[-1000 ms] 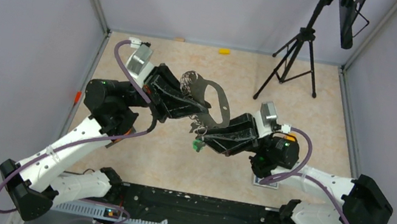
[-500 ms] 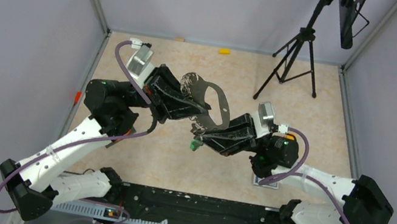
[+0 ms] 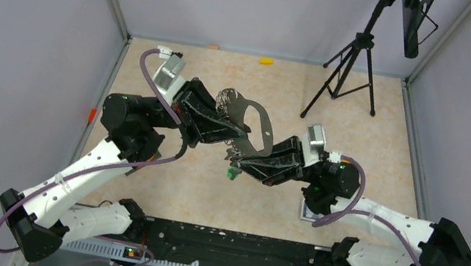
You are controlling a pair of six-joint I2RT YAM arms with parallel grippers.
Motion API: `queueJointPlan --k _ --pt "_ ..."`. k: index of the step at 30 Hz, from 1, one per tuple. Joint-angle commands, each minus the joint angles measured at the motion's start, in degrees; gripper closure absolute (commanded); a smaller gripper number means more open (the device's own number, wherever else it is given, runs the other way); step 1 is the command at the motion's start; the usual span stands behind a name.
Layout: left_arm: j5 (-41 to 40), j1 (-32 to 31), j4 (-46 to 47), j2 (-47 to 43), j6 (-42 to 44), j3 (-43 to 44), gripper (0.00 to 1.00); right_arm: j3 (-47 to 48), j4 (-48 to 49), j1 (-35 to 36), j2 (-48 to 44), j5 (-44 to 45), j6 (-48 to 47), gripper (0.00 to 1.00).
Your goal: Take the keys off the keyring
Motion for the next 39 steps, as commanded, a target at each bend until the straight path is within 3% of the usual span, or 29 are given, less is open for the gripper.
queueJointPlan --k 1,15,26,39 --pt "-2.73 0.15 1.57 -0.83 1.16 1.49 1.0 1.59 -9.59 -0.13 -2.91 -4.16 -6.29 1.0" --pt "-2.35 0.14 0.42 0.09 1.28 4.03 1.0 5.11 -36.65 -0.08 -7.86 -5.18 -23.1 1.0" --pt "-5.16 0.15 -6.41 0.16 4.08 7.62 1.0 10.64 -60.36 -0.12 -9.7 -3.62 -41.52 1.0" --pt "-8.85 0.15 -7.26 -0.48 4.4 9.03 1.0 8.96 -67.55 -0.03 -12.61 0.38 -48.37 1.0"
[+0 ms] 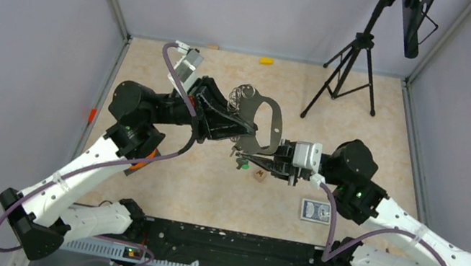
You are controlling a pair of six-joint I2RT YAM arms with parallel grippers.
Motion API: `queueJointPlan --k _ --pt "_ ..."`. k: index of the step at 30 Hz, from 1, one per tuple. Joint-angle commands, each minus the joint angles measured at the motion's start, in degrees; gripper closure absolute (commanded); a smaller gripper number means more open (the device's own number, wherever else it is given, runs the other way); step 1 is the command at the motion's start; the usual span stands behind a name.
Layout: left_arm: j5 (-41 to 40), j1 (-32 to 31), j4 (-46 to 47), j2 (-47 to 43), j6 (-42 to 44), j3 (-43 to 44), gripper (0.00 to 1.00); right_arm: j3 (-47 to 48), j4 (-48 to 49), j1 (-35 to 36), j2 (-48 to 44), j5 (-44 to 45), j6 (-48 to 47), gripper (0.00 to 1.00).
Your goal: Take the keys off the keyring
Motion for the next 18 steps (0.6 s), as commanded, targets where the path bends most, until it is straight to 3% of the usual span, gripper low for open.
queueJointPlan --k 1,9,18 --pt "-8.19 0.13 7.96 -1.56 0.62 5.19 1.0 -2.89 -11.03 -0.03 0.17 0.03 -2.03 1.0" --pt "-6.83 0.13 11.9 -3.04 0.29 2.69 1.0 -7.89 -0.62 -0.03 -3.45 3.59 6.02 1.0" --pt "-3.11 0.09 16.57 -1.8 -3.22 1.62 1.0 -4.33 6.18 -0.1 -1.81 -1.69 10.27 0.98"
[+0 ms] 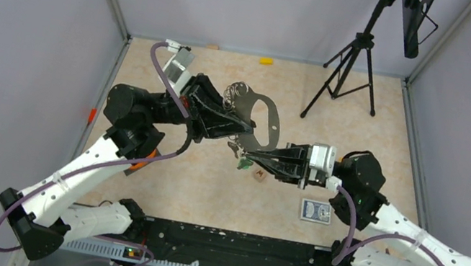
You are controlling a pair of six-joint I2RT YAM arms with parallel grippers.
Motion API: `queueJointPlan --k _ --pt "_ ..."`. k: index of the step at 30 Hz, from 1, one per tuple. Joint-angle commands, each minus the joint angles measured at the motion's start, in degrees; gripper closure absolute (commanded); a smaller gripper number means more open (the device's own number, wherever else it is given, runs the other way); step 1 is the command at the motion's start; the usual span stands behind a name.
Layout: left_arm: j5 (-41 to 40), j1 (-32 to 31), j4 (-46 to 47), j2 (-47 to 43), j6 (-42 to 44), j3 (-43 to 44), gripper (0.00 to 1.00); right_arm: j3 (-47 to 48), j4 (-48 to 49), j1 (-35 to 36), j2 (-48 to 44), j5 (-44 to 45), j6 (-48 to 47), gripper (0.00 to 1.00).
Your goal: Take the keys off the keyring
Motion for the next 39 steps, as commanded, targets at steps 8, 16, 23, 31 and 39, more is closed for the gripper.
queueJointPlan --k 8,16,23,31,39 --pt "-1.93 0.2 11.42 -1.95 -2.58 1.57 1.0 1.16 -2.28 -0.1 3.47 -6.73 3.96 1.0" --pt "-1.79 0.2 10.94 -1.43 -2.54 2.25 1.0 0.7 -6.11 -0.11 3.12 -5.96 1.01 1.0" --pt "-6.33 0.2 3.43 -1.86 1.0 3.39 1.0 5.8 -19.0 -0.02 3.47 -0.43 -10.78 1.0" --pt "-7.29 0.19 4.76 -0.56 0.08 3.83 1.0 11.34 -27.12 0.0 4.93 6.48 -16.85 1.0" --pt "-7.67 0.2 5.77 -0.25 -1.0 3.09 1.0 12.45 -27.18 -0.04 5.54 14.86 -15.15 1.0"
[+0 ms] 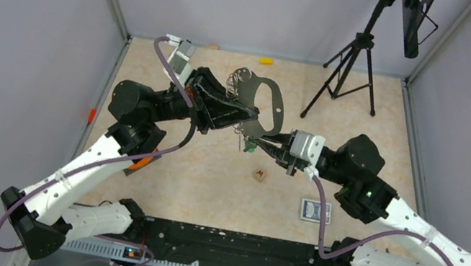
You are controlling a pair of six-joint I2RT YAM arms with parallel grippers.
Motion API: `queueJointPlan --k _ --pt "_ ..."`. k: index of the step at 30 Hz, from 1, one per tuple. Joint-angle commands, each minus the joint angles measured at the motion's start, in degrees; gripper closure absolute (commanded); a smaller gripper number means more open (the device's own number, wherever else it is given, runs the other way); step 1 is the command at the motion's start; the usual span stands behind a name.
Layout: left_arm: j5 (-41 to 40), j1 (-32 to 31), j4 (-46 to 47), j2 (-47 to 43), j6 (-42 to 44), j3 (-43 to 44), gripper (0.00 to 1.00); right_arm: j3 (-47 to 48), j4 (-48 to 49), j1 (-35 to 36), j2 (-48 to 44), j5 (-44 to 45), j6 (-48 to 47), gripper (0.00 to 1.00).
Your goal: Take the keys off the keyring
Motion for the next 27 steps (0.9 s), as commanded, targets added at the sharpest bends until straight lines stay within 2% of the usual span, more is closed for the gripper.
queueJointPlan --k 1,13,19,27 --pt "-1.76 -0.26 8.01 -0.81 -2.36 3.04 1.0 1.7 -7.7 -0.02 2.42 7.95 0.46 1.0" --pt "1.26 -0.26 10.13 -0.85 -3.8 2.57 1.0 6.5 -11.47 0.02 6.27 21.45 6.76 1.0" --pt "2.07 -0.26 10.53 -1.23 -4.01 2.17 1.0 6.79 -10.45 -0.01 5.85 29.16 12.58 1.0" --pt "0.73 -0.26 10.11 -2.82 -2.76 1.08 1.0 2.79 -6.15 -0.02 1.61 26.38 15.53 1.0"
